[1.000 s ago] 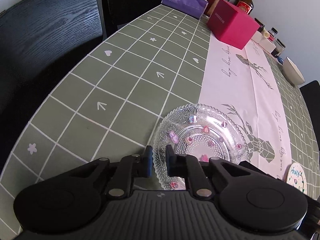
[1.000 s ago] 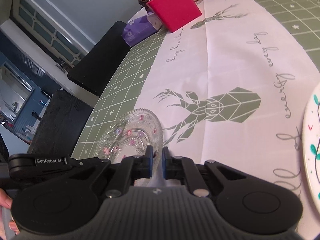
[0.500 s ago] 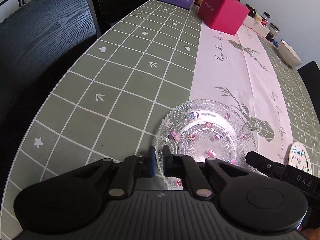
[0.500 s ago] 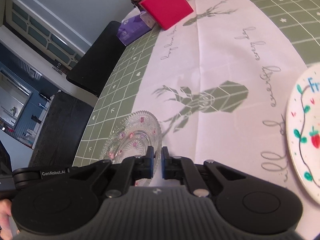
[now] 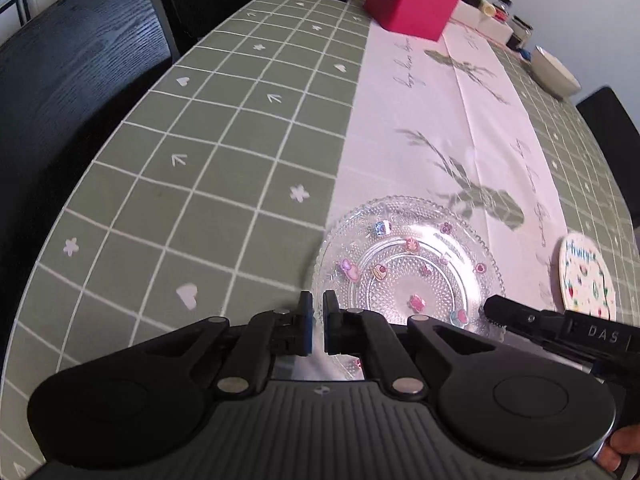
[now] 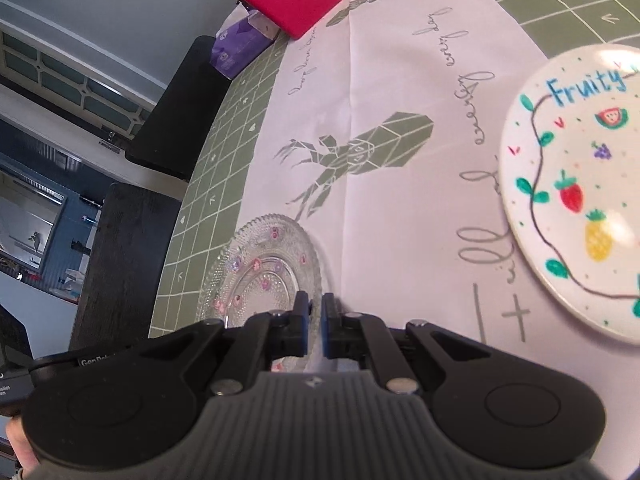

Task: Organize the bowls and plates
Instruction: 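Lift the glass plate with both grippers and carry it toward the bowl stack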

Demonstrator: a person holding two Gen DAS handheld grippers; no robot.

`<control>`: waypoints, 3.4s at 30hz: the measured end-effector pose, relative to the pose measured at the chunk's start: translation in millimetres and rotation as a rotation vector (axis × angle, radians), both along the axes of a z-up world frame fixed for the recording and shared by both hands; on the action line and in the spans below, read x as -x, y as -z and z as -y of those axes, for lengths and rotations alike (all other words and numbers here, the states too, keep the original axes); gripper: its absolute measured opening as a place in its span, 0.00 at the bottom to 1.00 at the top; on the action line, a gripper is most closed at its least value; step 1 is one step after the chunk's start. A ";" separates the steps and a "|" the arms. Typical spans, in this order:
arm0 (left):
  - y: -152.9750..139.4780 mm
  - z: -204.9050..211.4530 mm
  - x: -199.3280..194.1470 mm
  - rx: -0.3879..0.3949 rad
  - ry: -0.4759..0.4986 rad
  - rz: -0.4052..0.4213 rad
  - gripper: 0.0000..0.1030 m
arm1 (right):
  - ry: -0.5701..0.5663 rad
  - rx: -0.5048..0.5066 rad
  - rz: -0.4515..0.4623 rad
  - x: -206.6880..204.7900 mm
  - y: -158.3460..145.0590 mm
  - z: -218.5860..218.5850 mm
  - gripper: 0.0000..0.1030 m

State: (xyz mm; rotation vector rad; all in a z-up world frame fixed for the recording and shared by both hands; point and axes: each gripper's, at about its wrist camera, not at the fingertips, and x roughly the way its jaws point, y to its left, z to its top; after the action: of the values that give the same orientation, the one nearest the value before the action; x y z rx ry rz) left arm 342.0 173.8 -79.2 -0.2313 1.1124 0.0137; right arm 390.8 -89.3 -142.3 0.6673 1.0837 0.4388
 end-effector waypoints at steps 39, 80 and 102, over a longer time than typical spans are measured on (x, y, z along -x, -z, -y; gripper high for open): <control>34.0 30.0 109.6 0.523 0.061 -0.062 0.40 | -0.092 -0.070 0.004 135.9 -12.0 94.1 0.47; 37.2 41.0 121.9 0.491 0.153 -0.026 0.08 | -0.089 0.057 -0.050 137.9 -17.1 102.5 0.10; 19.9 56.7 109.7 0.494 0.282 -0.068 0.08 | 0.045 -0.011 -0.176 170.8 -13.4 121.1 0.12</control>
State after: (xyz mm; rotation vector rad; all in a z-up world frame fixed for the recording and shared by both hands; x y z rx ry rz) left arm 232.4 117.1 -99.2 -0.5145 1.1961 -0.5123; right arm 220.0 -210.4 -129.0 0.7488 1.2301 0.3522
